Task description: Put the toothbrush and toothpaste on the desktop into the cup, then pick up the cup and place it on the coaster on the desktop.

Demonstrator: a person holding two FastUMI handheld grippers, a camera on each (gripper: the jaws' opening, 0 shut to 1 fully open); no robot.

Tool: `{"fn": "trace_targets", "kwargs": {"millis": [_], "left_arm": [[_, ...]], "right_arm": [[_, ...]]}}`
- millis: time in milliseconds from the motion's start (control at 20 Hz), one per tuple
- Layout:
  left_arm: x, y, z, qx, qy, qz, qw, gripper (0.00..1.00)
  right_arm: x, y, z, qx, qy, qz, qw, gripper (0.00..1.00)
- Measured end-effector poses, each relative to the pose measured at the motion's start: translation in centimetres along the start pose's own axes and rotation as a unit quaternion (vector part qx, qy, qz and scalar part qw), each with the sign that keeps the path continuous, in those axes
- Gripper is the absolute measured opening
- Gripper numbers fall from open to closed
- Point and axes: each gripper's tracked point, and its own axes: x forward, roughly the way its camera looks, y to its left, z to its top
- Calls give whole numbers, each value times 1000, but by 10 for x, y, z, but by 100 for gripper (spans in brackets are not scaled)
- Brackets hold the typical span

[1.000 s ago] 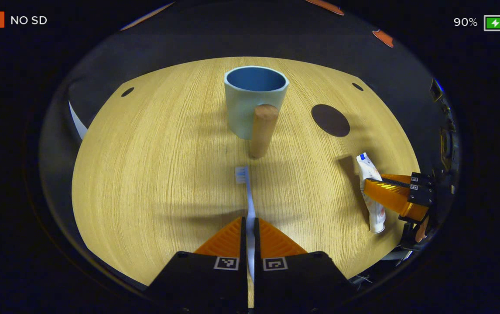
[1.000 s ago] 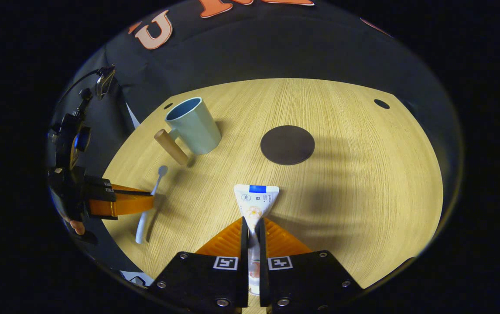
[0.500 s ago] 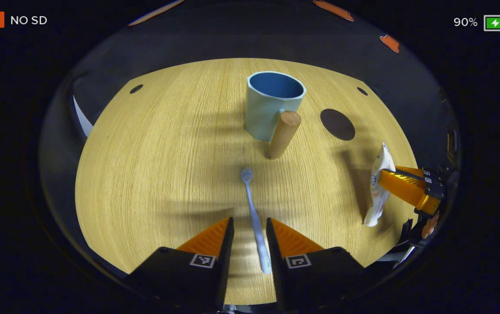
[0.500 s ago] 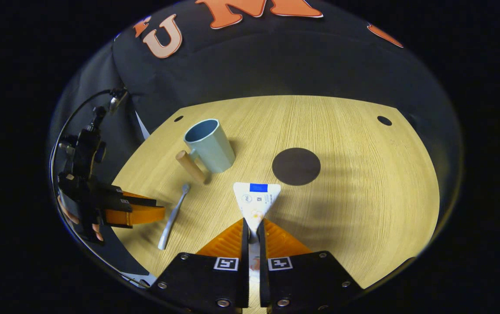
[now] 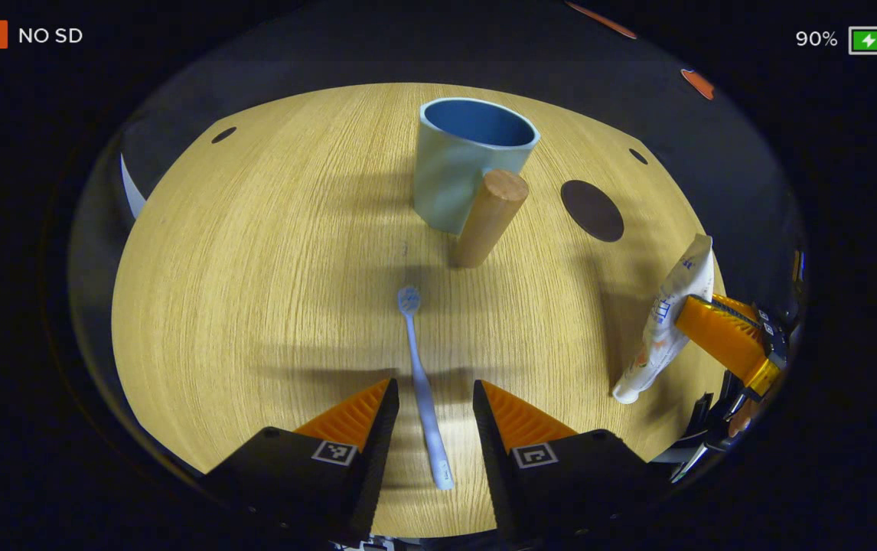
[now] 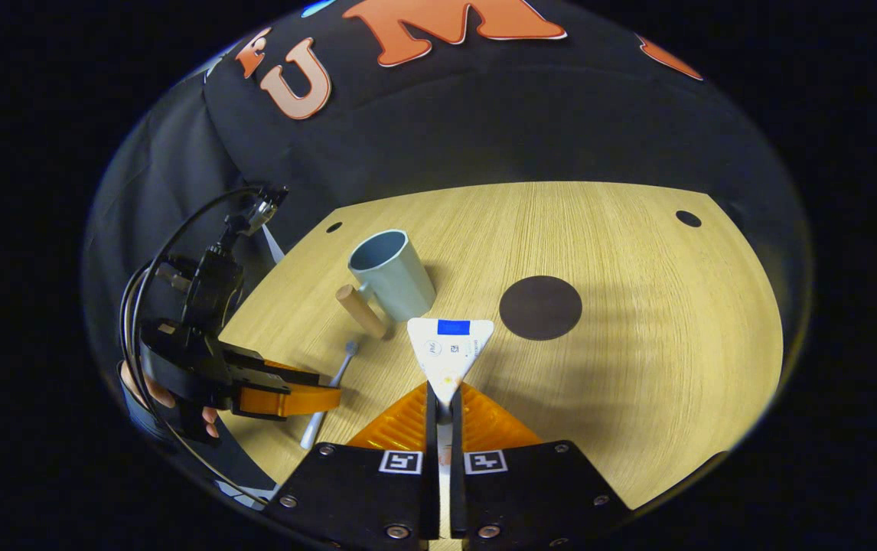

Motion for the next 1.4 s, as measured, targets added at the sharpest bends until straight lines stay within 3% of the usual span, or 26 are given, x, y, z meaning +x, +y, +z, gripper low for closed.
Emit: {"fn": "trace_targets", "kwargs": {"millis": [400, 600, 650, 850, 1050, 1400], "left_arm": [[31, -2, -1, -5, 12, 10, 1000, 59], [30, 3, 0, -10, 11, 35, 999, 30], [25, 2, 1, -9, 10, 33, 999, 9], [25, -2, 3, -4, -11, 16, 1000, 6], [5, 2, 21, 16, -66, 24, 997, 5], [-43, -15, 49, 57, -179, -4, 982, 4]], "right_arm": [[-13, 6, 19, -5, -33, 12, 999, 5], [-25, 12, 26, 1, -42, 25, 999, 5], [-26, 11, 28, 0, -48, 23, 999, 5], [-31, 8, 36, 2, -61, 21, 998, 5], [-36, 9, 47, -3, -78, 22, 997, 5], [-42, 17, 64, -16, -112, 25, 993, 5]]}}
